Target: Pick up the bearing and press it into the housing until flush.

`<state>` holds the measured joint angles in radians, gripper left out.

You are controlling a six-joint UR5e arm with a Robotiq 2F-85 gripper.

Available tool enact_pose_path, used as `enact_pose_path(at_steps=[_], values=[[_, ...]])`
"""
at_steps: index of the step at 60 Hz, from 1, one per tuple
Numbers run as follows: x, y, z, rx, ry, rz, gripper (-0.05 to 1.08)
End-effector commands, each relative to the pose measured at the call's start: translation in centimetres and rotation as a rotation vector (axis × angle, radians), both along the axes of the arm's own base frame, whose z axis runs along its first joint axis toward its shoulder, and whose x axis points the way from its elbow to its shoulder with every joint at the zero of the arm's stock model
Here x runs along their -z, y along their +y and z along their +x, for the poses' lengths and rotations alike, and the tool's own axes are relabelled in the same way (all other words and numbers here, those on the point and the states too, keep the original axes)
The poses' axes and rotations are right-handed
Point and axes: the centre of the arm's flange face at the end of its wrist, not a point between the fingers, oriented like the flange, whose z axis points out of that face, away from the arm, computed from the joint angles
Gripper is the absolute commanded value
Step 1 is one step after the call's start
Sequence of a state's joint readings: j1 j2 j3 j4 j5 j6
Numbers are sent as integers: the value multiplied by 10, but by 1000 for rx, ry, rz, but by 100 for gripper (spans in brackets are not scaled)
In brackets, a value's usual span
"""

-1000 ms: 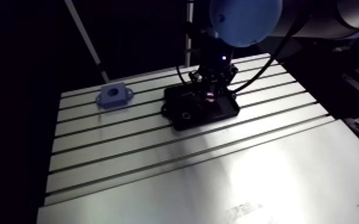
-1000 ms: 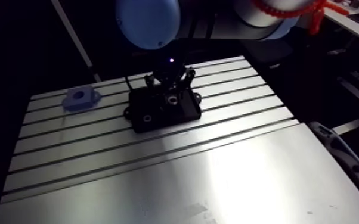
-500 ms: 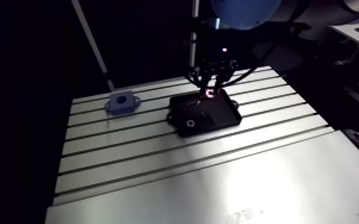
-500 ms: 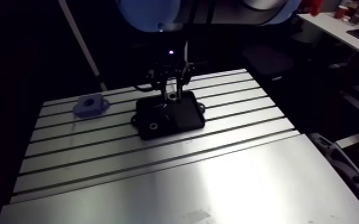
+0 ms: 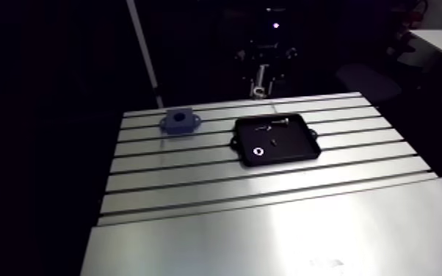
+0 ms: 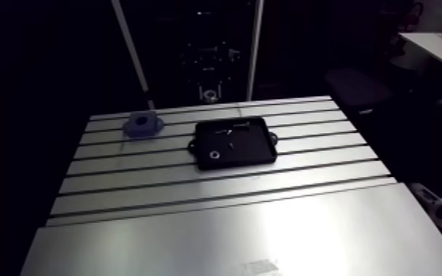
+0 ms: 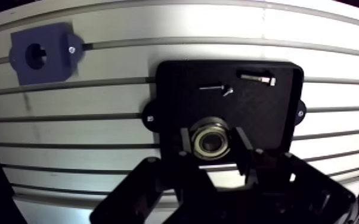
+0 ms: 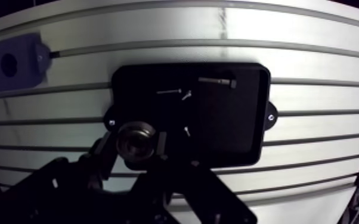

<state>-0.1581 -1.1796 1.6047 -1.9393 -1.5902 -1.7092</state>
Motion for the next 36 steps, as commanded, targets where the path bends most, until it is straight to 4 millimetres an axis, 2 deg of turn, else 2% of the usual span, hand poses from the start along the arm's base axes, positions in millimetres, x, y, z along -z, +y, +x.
enact_pose_path(at_steps=[1, 5, 14, 19, 21, 22, 23, 24, 27, 36], values=[[-14, -59, -24, -36, 3, 2, 65], [-14, -64, -29, -37, 8, 1, 65], [-10, -93, -39, -76, 17, 3, 65], [-8, -103, -42, -88, 19, 3, 65], [-7, -109, -43, -99, 20, 5, 65], [-4, -119, -45, -113, 19, 6, 65], [-4, -119, -45, -113, 19, 6, 65], [-2, -130, -46, -130, 19, 7, 65], [-4, -139, -48, -143, 27, 10, 65], [-5, -140, -52, -143, 32, 4, 65]])
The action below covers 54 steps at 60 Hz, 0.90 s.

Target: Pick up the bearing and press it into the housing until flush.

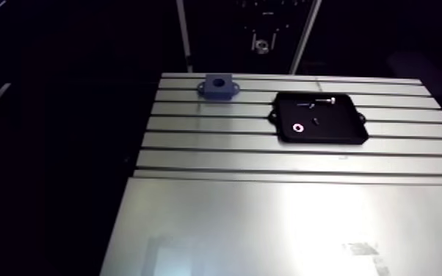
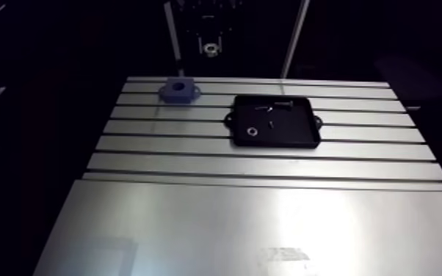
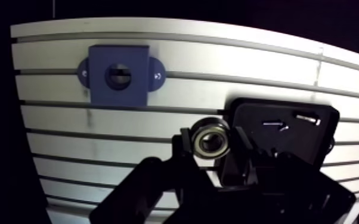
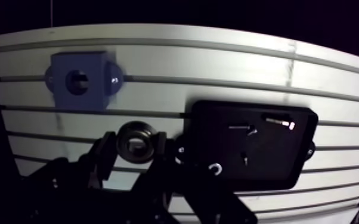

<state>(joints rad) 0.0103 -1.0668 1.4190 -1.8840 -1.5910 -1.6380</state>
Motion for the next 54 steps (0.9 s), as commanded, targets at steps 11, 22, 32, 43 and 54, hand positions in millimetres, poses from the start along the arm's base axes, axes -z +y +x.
enact_pose_path(at_steps=[11, 22, 32, 43, 54], values=[[20, -38, -23, -49, 2, -2, 66], [33, -45, -28, -50, -12, -6, 66], [44, -53, -29, -56, -24, -5, 66], [58, -69, -31, -77, -25, -9, 66], [66, -78, -30, -89, -30, -9, 66]])
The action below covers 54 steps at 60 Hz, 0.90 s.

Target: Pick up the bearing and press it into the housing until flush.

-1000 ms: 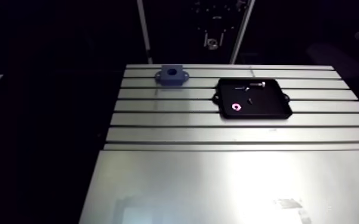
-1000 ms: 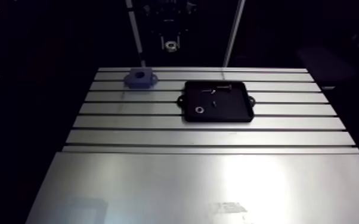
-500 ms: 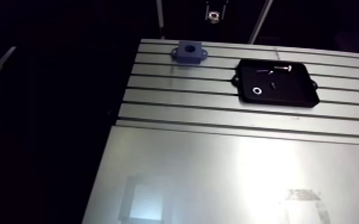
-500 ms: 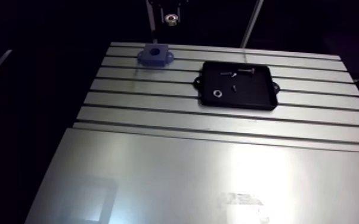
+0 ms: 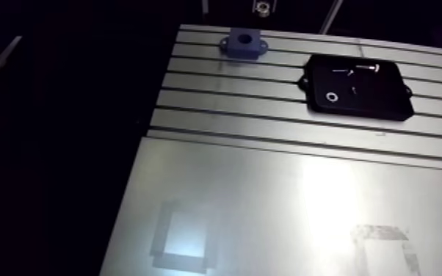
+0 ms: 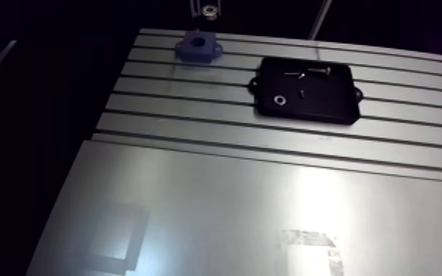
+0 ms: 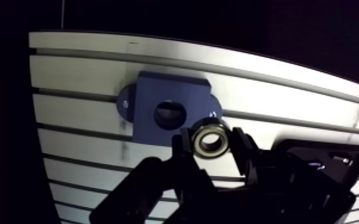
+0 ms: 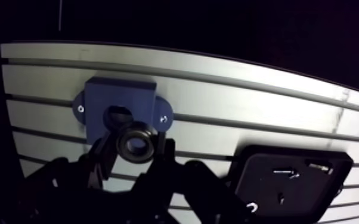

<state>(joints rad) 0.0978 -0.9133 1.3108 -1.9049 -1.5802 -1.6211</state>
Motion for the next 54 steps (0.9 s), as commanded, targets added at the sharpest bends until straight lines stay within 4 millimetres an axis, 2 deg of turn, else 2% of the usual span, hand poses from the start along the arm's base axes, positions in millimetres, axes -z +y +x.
enact_pose_path(at_steps=[1, 19, 54], values=[[12, -14, 1, -19, -5, 0, 66], [26, -33, 6, -47, -26, 4, 66], [41, -35, 5, -51, -38, 8, 66]])
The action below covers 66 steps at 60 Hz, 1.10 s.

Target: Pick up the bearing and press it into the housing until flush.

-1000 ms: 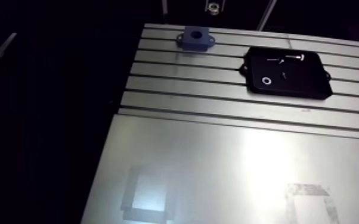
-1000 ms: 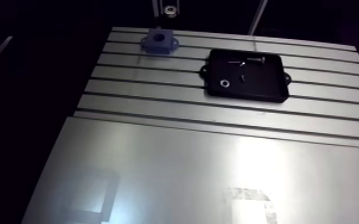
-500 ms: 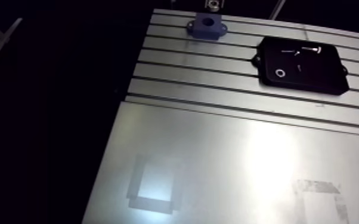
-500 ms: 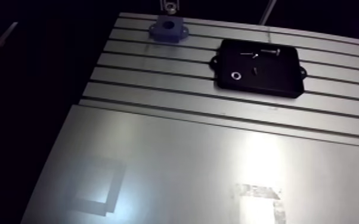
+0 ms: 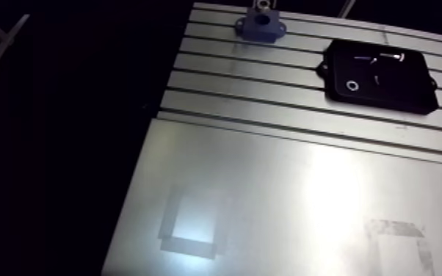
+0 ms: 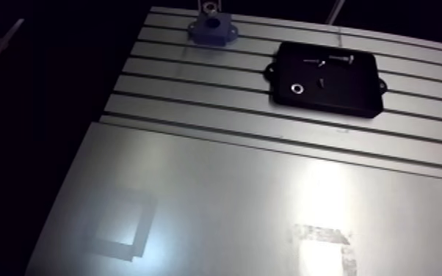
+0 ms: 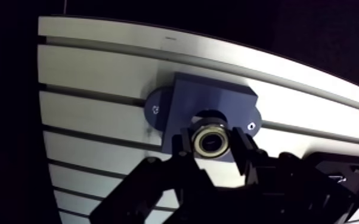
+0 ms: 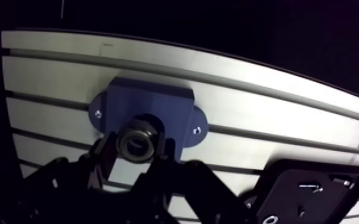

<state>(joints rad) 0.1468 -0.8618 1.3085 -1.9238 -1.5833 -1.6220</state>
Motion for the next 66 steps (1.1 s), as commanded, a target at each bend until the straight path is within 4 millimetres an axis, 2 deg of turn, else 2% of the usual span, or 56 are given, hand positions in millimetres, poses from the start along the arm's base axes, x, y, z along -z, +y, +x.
enact_pose_path(at_steps=[1, 66], values=[[8, 0, 0, -1, -9, 2, 66], [20, 2, -1, -4, -24, 10, 66]])
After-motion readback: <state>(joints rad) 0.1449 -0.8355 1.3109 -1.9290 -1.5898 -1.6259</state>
